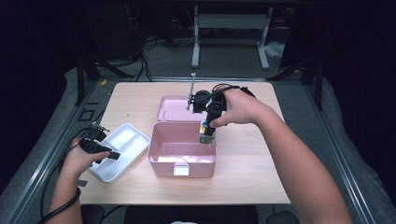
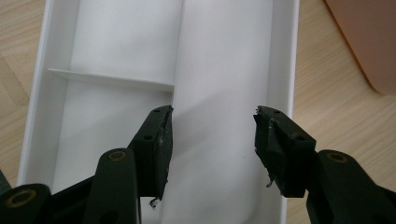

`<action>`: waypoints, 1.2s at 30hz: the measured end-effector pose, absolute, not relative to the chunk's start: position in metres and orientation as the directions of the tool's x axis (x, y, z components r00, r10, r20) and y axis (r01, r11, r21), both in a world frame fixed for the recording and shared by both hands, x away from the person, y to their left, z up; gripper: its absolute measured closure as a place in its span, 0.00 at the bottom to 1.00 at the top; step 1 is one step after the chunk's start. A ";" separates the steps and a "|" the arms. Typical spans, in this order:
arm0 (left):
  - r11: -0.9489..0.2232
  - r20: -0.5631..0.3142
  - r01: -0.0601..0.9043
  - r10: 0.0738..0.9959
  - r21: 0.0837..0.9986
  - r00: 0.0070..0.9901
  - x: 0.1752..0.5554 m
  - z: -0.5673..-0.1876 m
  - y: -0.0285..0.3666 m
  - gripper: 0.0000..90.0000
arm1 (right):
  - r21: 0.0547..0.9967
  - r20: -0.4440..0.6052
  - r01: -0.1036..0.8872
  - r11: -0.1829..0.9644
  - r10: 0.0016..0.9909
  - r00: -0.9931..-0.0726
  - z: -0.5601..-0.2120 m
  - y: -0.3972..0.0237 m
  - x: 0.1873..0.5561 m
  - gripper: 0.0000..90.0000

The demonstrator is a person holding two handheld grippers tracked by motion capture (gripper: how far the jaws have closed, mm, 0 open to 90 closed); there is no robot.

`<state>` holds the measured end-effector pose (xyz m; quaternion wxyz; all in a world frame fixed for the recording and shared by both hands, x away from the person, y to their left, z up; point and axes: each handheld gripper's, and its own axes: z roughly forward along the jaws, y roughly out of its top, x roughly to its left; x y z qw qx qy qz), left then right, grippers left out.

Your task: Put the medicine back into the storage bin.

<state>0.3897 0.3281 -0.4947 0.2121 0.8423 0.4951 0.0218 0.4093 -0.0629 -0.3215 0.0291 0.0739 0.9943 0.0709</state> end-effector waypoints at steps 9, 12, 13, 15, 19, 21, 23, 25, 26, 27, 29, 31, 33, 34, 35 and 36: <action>-0.421 -0.173 0.825 0.843 0.376 0.509 0.390 -0.495 0.328 0.52 | 0.117 -0.044 0.119 0.986 0.125 -0.991 -0.344 -0.048 0.412 0.53; -0.423 -0.173 0.824 0.842 0.377 0.511 0.390 -0.495 0.328 0.52 | 0.117 -0.039 0.115 0.987 0.120 -0.992 -0.357 -0.045 0.412 0.53; -0.423 -0.172 0.824 0.842 0.378 0.511 0.390 -0.495 0.329 0.52 | 0.123 -0.036 0.113 0.986 0.118 -0.992 -0.361 -0.044 0.413 0.53; -0.421 -0.172 0.825 0.843 0.376 0.509 0.389 -0.495 0.329 0.53 | 0.123 -0.034 0.109 0.986 0.114 -0.993 -0.370 -0.043 0.413 0.53; -0.422 -0.175 0.827 0.843 0.373 0.509 0.389 -0.495 0.329 0.53 | 0.109 -0.026 0.102 0.989 0.106 -0.994 -0.387 -0.041 0.414 0.53; -0.421 -0.175 0.827 0.843 0.373 0.509 0.390 -0.496 0.329 0.53 | 0.102 -0.022 0.097 0.990 0.100 -0.995 -0.394 -0.040 0.414 0.53; -0.423 -0.175 0.826 0.842 0.372 0.510 0.390 -0.496 0.329 0.53 | 0.098 -0.011 0.095 0.991 0.096 -0.995 -0.401 -0.039 0.415 0.53; -0.423 -0.175 0.826 0.842 0.372 0.510 0.390 -0.496 0.329 0.53 | 0.098 -0.004 0.097 0.990 0.098 -0.995 -0.408 -0.039 0.416 0.53; -0.423 -0.177 0.827 0.842 0.370 0.510 0.390 -0.496 0.329 0.53 | 0.098 -0.009 0.095 0.991 0.097 -0.995 -0.411 -0.039 0.416 0.53; -0.423 -0.178 0.828 0.842 0.369 0.509 0.390 -0.496 0.328 0.53 | 0.091 -0.012 0.094 0.991 0.096 -0.995 -0.414 -0.038 0.416 0.53; -0.423 -0.178 0.828 0.842 0.368 0.510 0.390 -0.497 0.328 0.53 | 0.086 -0.021 0.084 0.993 0.087 -0.996 -0.421 -0.038 0.417 0.53; -0.424 -0.178 0.828 0.842 0.367 0.510 0.390 -0.497 0.329 0.53 | 0.083 -0.028 0.086 0.993 0.088 -0.996 -0.426 -0.038 0.418 0.53; -0.425 -0.176 0.828 0.842 0.367 0.510 0.390 -0.497 0.329 0.53 | 0.084 -0.028 0.087 0.993 0.090 -0.996 -0.431 -0.038 0.418 0.53; -0.425 -0.176 0.828 0.842 0.367 0.510 0.390 -0.497 0.329 0.53 | 0.087 -0.029 0.089 0.992 0.092 -0.995 -0.433 -0.038 0.419 0.53; -0.425 -0.176 0.828 0.842 0.367 0.510 0.390 -0.497 0.329 0.53 | 0.081 -0.030 0.086 0.993 0.089 -0.996 -0.434 -0.037 0.419 0.53; -0.425 -0.176 0.828 0.842 0.367 0.510 0.390 -0.497 0.329 0.53 | 0.088 -0.026 0.092 0.992 0.095 -0.995 -0.435 -0.038 0.419 0.53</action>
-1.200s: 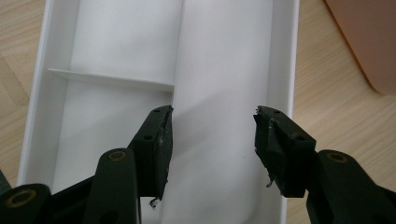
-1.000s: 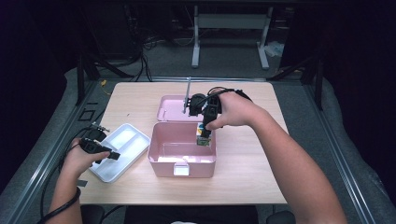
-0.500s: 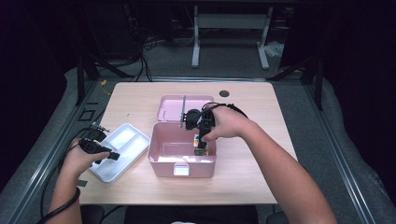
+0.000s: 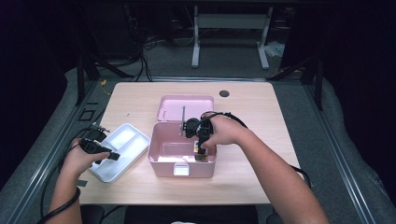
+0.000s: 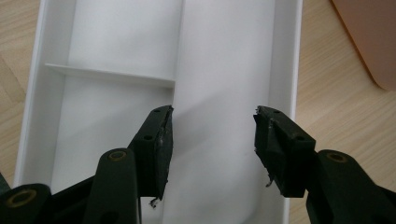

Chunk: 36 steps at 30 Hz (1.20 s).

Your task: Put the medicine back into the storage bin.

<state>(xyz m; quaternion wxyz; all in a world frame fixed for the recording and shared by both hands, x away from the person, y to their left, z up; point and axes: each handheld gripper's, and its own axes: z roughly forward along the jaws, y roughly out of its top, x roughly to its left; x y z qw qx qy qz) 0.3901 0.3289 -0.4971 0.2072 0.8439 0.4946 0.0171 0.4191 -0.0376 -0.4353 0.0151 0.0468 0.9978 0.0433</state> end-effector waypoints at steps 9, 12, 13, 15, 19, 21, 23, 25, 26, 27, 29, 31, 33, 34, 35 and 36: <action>-0.426 -0.176 0.828 0.842 0.364 0.510 0.390 -0.497 0.329 0.53 | 0.090 -0.030 0.092 0.992 0.095 -0.995 -0.442 -0.035 0.419 0.52; -0.427 -0.176 0.828 0.842 0.364 0.511 0.390 -0.497 0.329 0.53 | 0.083 -0.035 0.091 0.992 0.094 -0.995 -0.445 -0.034 0.419 0.52; -0.426 -0.176 0.828 0.841 0.364 0.511 0.390 -0.497 0.329 0.53 | 0.088 -0.037 0.094 0.992 0.097 -0.995 -0.446 -0.034 0.419 0.52; -0.427 -0.176 0.828 0.841 0.364 0.511 0.390 -0.497 0.329 0.53 | 0.085 -0.036 0.093 0.992 0.097 -0.995 -0.448 -0.034 0.421 0.52; -0.428 -0.175 0.828 0.841 0.363 0.512 0.390 -0.497 0.329 0.53 | 0.079 -0.035 0.100 0.992 0.103 -0.994 -0.450 -0.033 0.422 0.52; -0.428 -0.175 0.828 0.841 0.363 0.512 0.390 -0.497 0.329 0.53 | 0.083 -0.037 0.105 0.991 0.108 -0.993 -0.452 -0.033 0.423 0.52; -0.428 -0.176 0.828 0.841 0.362 0.512 0.390 -0.497 0.329 0.53 | 0.079 -0.039 0.104 0.991 0.107 -0.993 -0.453 -0.033 0.424 0.52; -0.428 -0.176 0.828 0.841 0.362 0.511 0.390 -0.498 0.329 0.53 | 0.076 -0.047 0.104 0.992 0.108 -0.993 -0.454 -0.032 0.425 0.52; -0.427 -0.176 0.829 0.842 0.362 0.510 0.390 -0.498 0.329 0.53 | 0.079 -0.053 0.108 0.991 0.113 -0.992 -0.455 -0.032 0.425 0.52; -0.427 -0.177 0.829 0.842 0.361 0.510 0.390 -0.498 0.329 0.53 | 0.072 -0.057 0.108 0.992 0.112 -0.992 -0.456 -0.032 0.426 0.51; -0.427 -0.176 0.831 0.843 0.357 0.509 0.389 -0.498 0.330 0.53 | 0.067 -0.062 0.112 0.992 0.116 -0.991 -0.457 -0.032 0.426 0.51; -0.425 -0.175 0.832 0.844 0.358 0.507 0.389 -0.498 0.330 0.53 | 0.065 -0.060 0.118 0.991 0.122 -0.991 -0.458 -0.033 0.427 0.50; -0.424 -0.175 0.832 0.845 0.357 0.506 0.389 -0.499 0.330 0.53 | 0.072 -0.053 0.121 0.990 0.125 -0.991 -0.457 -0.033 0.427 0.50; -0.424 -0.175 0.833 0.845 0.355 0.505 0.389 -0.499 0.330 0.53 | 0.077 -0.052 0.123 0.989 0.127 -0.991 -0.455 -0.033 0.427 0.50; -0.424 -0.176 0.833 0.845 0.354 0.505 0.389 -0.499 0.330 0.53 | 0.084 -0.051 0.125 0.989 0.129 -0.990 -0.453 -0.034 0.427 0.50; -0.428 -0.175 0.832 0.843 0.354 0.508 0.389 -0.499 0.330 0.53 | 0.086 -0.048 0.125 0.988 0.130 -0.990 -0.452 -0.034 0.427 0.50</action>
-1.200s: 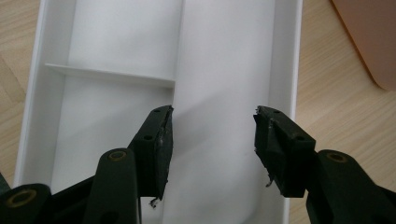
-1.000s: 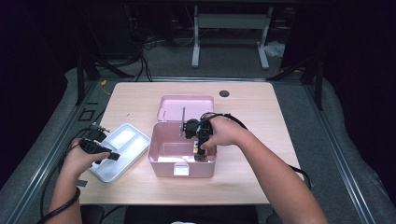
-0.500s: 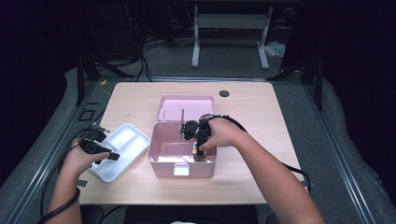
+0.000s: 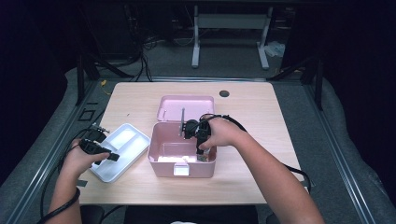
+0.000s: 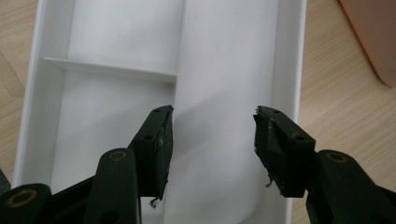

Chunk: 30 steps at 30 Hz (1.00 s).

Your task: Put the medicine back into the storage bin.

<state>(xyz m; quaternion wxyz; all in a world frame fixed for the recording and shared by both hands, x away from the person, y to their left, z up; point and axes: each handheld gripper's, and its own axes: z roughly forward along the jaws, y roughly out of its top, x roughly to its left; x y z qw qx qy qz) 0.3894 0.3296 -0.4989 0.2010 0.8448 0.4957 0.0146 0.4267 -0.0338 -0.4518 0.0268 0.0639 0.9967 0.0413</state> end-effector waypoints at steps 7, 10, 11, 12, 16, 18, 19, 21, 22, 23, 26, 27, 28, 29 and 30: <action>-0.431 -0.172 0.831 0.843 0.352 0.510 0.389 -0.499 0.329 0.53 | 0.104 -0.057 0.130 0.986 0.136 -0.989 -0.437 -0.040 0.425 0.51; -0.433 -0.171 0.831 0.843 0.350 0.511 0.389 -0.500 0.328 0.53 | 0.118 -0.066 0.133 0.984 0.142 -0.988 -0.428 -0.044 0.422 0.51; -0.432 -0.172 0.831 0.843 0.350 0.510 0.389 -0.500 0.328 0.53 | 0.128 -0.073 0.133 0.983 0.143 -0.987 -0.423 -0.046 0.420 0.51; -0.432 -0.172 0.831 0.843 0.351 0.510 0.389 -0.500 0.328 0.53 | 0.128 -0.073 0.133 0.983 0.143 -0.987 -0.423 -0.046 0.420 0.51; -0.429 -0.172 0.833 0.845 0.350 0.507 0.390 -0.500 0.329 0.53 | 0.150 -0.081 0.135 0.979 0.148 -0.986 -0.408 -0.053 0.417 0.52; -0.428 -0.171 0.834 0.846 0.348 0.505 0.390 -0.501 0.329 0.53 | 0.158 -0.077 0.139 0.978 0.153 -0.985 -0.402 -0.056 0.416 0.53; -0.428 -0.171 0.835 0.846 0.346 0.505 0.390 -0.501 0.328 0.53 | 0.162 -0.077 0.140 0.977 0.154 -0.985 -0.399 -0.058 0.415 0.53; -0.431 -0.169 0.834 0.845 0.345 0.507 0.390 -0.501 0.328 0.53 | 0.174 -0.079 0.146 0.974 0.162 -0.984 -0.393 -0.062 0.414 0.53; -0.429 -0.167 0.835 0.847 0.345 0.505 0.390 -0.501 0.328 0.53 | 0.179 -0.081 0.147 0.973 0.163 -0.983 -0.389 -0.064 0.414 0.54; -0.428 -0.165 0.835 0.848 0.346 0.504 0.390 -0.501 0.327 0.53 | 0.184 -0.082 0.150 0.971 0.167 -0.983 -0.387 -0.067 0.414 0.54; -0.435 -0.162 0.832 0.845 0.345 0.509 0.391 -0.501 0.327 0.53 | 0.187 -0.094 0.160 0.969 0.180 -0.979 -0.378 -0.078 0.413 0.54; -0.435 -0.162 0.832 0.845 0.344 0.509 0.391 -0.501 0.326 0.53 | 0.190 -0.097 0.163 0.968 0.184 -0.978 -0.377 -0.080 0.413 0.54; -0.435 -0.162 0.832 0.845 0.345 0.509 0.390 -0.501 0.326 0.53 | 0.195 -0.101 0.169 0.966 0.191 -0.976 -0.373 -0.085 0.412 0.54; -0.436 -0.162 0.831 0.845 0.345 0.510 0.390 -0.500 0.326 0.53 | 0.198 -0.104 0.172 0.965 0.195 -0.975 -0.371 -0.088 0.411 0.54; -0.437 -0.161 0.831 0.845 0.344 0.510 0.390 -0.500 0.327 0.53 | 0.203 -0.110 0.174 0.964 0.199 -0.974 -0.369 -0.092 0.411 0.54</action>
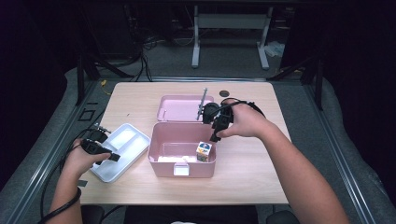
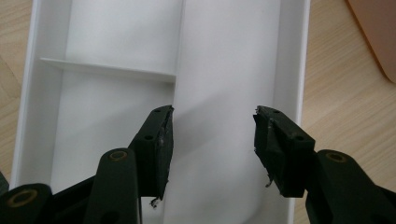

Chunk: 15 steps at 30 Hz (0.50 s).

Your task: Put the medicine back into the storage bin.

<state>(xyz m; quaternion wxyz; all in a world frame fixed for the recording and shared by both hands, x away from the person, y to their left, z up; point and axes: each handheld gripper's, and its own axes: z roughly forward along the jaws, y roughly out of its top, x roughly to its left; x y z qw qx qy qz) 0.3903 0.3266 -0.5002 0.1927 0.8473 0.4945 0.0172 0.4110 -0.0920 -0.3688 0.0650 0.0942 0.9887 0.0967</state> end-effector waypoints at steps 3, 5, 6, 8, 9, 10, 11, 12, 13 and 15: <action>-0.437 -0.157 0.830 0.845 0.345 0.511 0.390 -0.499 0.327 0.53 | 0.225 -0.108 0.206 0.952 0.234 -0.966 -0.363 -0.105 0.410 0.54; -0.443 -0.146 0.828 0.845 0.344 0.514 0.391 -0.499 0.328 0.53 | 0.228 -0.118 0.223 0.948 0.254 -0.960 -0.363 -0.114 0.411 0.54; -0.446 -0.142 0.826 0.845 0.343 0.515 0.391 -0.498 0.327 0.53 | 0.231 -0.122 0.230 0.945 0.263 -0.957 -0.364 -0.119 0.411 0.54; -0.453 -0.130 0.823 0.845 0.343 0.519 0.393 -0.497 0.326 0.53 | 0.245 -0.114 0.250 0.937 0.284 -0.952 -0.366 -0.129 0.411 0.54; -0.460 -0.121 0.819 0.843 0.342 0.524 0.393 -0.495 0.326 0.53 | 0.247 -0.113 0.266 0.932 0.300 -0.947 -0.367 -0.135 0.410 0.54; -0.466 -0.113 0.815 0.841 0.344 0.529 0.394 -0.494 0.325 0.53 | 0.253 -0.112 0.273 0.928 0.309 -0.945 -0.368 -0.139 0.409 0.54; -0.468 -0.113 0.812 0.839 0.350 0.532 0.395 -0.492 0.324 0.53 | 0.259 -0.113 0.279 0.925 0.316 -0.942 -0.369 -0.144 0.408 0.54; -0.466 -0.117 0.808 0.837 0.362 0.535 0.396 -0.490 0.324 0.53 | 0.269 -0.110 0.289 0.919 0.328 -0.938 -0.370 -0.149 0.407 0.54; -0.463 -0.118 0.808 0.837 0.364 0.534 0.397 -0.489 0.324 0.53 | 0.283 -0.103 0.302 0.910 0.342 -0.934 -0.371 -0.154 0.405 0.54; -0.470 -0.109 0.803 0.835 0.367 0.539 0.399 -0.489 0.324 0.53 | 0.306 -0.096 0.316 0.898 0.360 -0.928 -0.373 -0.163 0.402 0.54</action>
